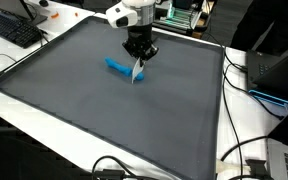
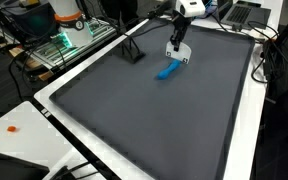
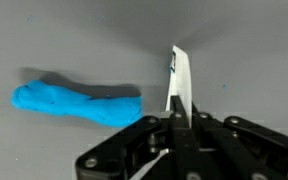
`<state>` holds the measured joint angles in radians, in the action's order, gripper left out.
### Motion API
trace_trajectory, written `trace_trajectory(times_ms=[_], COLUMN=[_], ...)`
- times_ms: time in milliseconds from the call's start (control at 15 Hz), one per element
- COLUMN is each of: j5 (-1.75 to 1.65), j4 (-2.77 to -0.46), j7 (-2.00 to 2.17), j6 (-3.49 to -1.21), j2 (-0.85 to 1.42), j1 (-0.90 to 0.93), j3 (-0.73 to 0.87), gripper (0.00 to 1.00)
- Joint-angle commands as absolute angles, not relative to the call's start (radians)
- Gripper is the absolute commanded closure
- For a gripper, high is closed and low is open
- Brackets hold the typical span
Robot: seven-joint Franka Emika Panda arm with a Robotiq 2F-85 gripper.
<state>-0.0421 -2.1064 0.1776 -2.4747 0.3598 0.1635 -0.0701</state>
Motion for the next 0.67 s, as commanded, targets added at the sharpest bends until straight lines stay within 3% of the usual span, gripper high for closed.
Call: trace_trajectory(times_ms=[0,600], j5=[-0.086,-0.1], j4=[-2.128,-2.119], j7=[0.201,0.205], j6=[-2.468,-2.465], j2=[0.329,0.257], j1=[0.175,0.142], j3=[-0.049,-0.02], gripper=[0.99,0.99])
